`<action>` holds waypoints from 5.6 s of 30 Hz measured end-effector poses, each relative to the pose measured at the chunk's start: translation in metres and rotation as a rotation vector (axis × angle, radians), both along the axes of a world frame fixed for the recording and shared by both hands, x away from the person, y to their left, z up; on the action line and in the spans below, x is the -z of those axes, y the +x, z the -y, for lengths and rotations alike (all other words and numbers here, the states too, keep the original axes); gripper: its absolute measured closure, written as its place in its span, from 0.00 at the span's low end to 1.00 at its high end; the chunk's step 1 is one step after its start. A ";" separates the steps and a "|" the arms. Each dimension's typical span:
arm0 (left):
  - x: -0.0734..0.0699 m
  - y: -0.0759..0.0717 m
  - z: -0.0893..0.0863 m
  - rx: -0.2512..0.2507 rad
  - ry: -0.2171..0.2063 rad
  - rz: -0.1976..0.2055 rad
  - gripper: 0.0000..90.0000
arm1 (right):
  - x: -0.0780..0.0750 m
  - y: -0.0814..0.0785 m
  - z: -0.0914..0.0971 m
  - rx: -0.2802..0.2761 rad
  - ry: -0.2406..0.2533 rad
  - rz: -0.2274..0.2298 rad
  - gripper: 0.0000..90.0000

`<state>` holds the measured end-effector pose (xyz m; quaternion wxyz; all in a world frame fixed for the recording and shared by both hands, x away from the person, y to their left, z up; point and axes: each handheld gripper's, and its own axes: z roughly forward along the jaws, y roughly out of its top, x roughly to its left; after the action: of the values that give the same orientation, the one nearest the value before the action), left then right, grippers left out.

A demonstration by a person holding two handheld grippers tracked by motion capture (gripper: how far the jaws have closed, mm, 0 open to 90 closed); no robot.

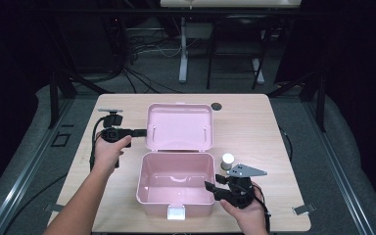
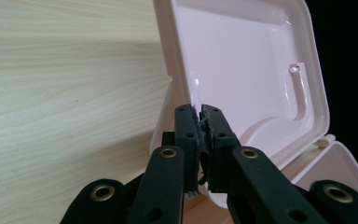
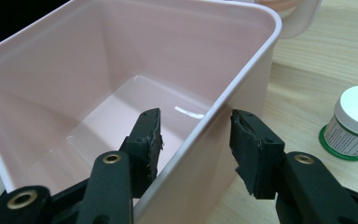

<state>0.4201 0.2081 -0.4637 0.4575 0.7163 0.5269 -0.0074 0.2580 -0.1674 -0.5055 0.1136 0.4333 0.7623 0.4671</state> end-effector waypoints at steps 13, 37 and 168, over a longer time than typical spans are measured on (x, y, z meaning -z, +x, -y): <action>0.014 0.002 0.002 -0.009 0.008 -0.022 0.97 | 0.000 -0.001 -0.001 0.007 -0.004 0.002 0.59; 0.015 -0.027 -0.027 -0.036 0.001 0.048 0.78 | -0.019 0.001 0.026 0.062 0.054 0.055 0.59; -0.005 -0.071 -0.039 0.074 0.222 0.130 0.55 | 0.003 0.166 -0.004 -0.029 -0.693 -0.523 0.55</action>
<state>0.3491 0.2475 -0.4589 0.4082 0.7804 0.4668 0.0804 0.4237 -0.1636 -0.5081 0.0489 0.4626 0.8832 0.0595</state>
